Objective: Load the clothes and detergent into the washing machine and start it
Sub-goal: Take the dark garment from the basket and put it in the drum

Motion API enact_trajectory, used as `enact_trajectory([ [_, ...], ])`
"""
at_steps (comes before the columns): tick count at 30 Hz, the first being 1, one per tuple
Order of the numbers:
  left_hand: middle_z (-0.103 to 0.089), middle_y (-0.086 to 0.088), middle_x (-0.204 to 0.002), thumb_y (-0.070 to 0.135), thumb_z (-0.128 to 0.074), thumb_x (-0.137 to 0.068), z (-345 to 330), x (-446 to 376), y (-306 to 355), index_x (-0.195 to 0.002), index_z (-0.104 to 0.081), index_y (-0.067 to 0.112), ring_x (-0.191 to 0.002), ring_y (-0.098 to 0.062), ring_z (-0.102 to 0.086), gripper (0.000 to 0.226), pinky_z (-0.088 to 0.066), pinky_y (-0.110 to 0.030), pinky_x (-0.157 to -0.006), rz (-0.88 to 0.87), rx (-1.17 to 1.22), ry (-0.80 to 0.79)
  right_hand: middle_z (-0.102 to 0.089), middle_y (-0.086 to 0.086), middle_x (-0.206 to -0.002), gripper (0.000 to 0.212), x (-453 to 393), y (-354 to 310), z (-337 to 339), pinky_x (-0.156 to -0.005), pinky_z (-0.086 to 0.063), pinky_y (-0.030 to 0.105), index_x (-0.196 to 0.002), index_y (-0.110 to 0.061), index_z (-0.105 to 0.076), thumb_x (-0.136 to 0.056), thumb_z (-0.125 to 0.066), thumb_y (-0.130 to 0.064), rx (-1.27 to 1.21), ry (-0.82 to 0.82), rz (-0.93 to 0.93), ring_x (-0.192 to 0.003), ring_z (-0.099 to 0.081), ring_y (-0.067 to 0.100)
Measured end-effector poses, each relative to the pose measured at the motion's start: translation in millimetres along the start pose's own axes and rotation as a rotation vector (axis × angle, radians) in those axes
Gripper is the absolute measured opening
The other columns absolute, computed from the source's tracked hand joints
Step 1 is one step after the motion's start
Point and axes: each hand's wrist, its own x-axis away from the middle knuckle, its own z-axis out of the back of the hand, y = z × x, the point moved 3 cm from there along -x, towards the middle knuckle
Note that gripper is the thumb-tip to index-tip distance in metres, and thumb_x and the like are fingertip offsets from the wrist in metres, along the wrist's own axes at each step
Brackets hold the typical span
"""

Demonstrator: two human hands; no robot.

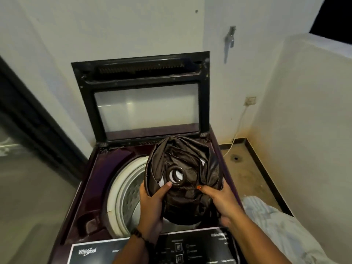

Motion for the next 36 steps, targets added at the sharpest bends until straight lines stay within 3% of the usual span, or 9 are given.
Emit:
enact_trajectory([
  [6,-0.07,-0.013,-0.114,0.001,-0.077,-0.074,64,-24,-5,-0.13,-0.051,0.015,-0.095,-0.034,-0.07,0.063,-0.057,-0.051,-0.083,0.103,-0.014,0.114,-0.075,0.006,-0.099,0.042,-4,41,-46,-0.076,-0.056,0.037,-0.11,-0.022,-0.064,-0.076,-0.074,0.0,-0.007,-0.073,-0.176,-0.093,-0.071,0.026],
  [12,-0.069,-0.023,-0.107,0.002,-0.077,-0.073,101,-49,-11,-0.129,-0.05,0.007,-0.09,-0.041,-0.07,0.062,-0.057,-0.053,-0.076,0.284,-0.091,0.136,-0.074,0.017,-0.098,0.028,-11,67,-69,-0.084,-0.056,0.046,-0.109,-0.008,-0.068,-0.084,-0.064,0.005,0.003,-0.037,-0.328,-0.094,-0.069,0.036],
  [15,-0.068,-0.026,-0.109,0.017,-0.091,-0.049,114,-62,-23,-0.14,-0.041,0.009,-0.089,-0.043,-0.07,0.105,-0.057,-0.057,-0.071,0.45,-0.112,0.139,-0.073,0.019,-0.099,0.027,-16,77,-74,-0.084,-0.057,0.047,-0.111,-0.004,-0.069,-0.085,-0.064,-0.001,0.018,-0.046,-0.411,-0.093,-0.07,0.037],
  [17,-0.069,-0.027,-0.108,0.019,-0.093,-0.034,121,-72,-33,-0.137,-0.046,0.006,-0.09,-0.045,-0.069,0.114,-0.056,-0.053,-0.069,0.538,-0.097,0.117,-0.073,0.02,-0.1,0.027,-21,84,-76,-0.081,-0.058,0.045,-0.112,-0.004,-0.069,-0.085,-0.066,-0.005,0.028,-0.062,-0.463,-0.092,-0.071,0.036],
  [20,-0.069,-0.028,-0.106,0.02,-0.09,-0.035,128,-89,-42,-0.129,-0.054,0.003,-0.09,-0.045,-0.069,0.102,-0.056,-0.049,-0.068,0.588,-0.096,0.144,-0.073,0.018,-0.103,0.033,-32,89,-77,-0.085,-0.057,0.048,-0.115,-0.008,-0.068,-0.082,-0.071,-0.013,0.035,-0.083,-0.516,-0.094,-0.071,0.036],
  [26,-0.063,-0.026,-0.121,0.028,-0.095,-0.041,142,-136,-77,-0.141,-0.042,0.015,-0.099,-0.045,-0.067,0.114,-0.054,-0.052,-0.079,0.673,-0.064,0.15,-0.074,0.015,-0.101,0.058,-63,96,-74,-0.076,-0.057,0.052,-0.118,-0.017,-0.064,-0.066,-0.078,-0.039,0.077,-0.008,-0.67,-0.092,-0.071,0.035],
  [31,-0.062,-0.025,-0.124,0.027,-0.094,-0.048,135,-155,-85,-0.151,-0.026,0.025,-0.099,-0.046,-0.066,0.123,-0.054,-0.055,-0.082,0.699,-0.041,0.132,-0.075,0.013,-0.081,0.029,-86,99,-77,-0.061,-0.054,0.036,-0.106,-0.012,-0.07,-0.088,-0.06,-0.033,0.139,0.009,-0.735,-0.076,-0.07,0.03],
  [34,-0.067,-0.023,-0.115,0.022,-0.088,-0.057,126,-166,-83,-0.151,-0.027,0.014,-0.098,-0.041,-0.068,0.113,-0.055,-0.049,-0.08,0.738,-0.056,0.115,-0.073,0.013,-0.081,0.026,-102,101,-82,-0.068,-0.052,0.043,-0.096,-0.013,-0.069,-0.09,-0.06,-0.036,0.137,0.043,-0.74,-0.079,-0.066,0.031],
  [36,-0.063,-0.022,-0.123,0.03,-0.092,-0.052,130,-184,-95,-0.153,-0.021,0.022,-0.101,-0.042,-0.067,0.124,-0.054,-0.051,-0.08,0.747,-0.063,0.12,-0.07,0.013,-0.089,0.027,-115,105,-84,-0.082,-0.05,0.054,-0.096,-0.015,-0.067,-0.091,-0.058,-0.04,0.119,0.075,-0.748,-0.086,-0.064,0.033],
])
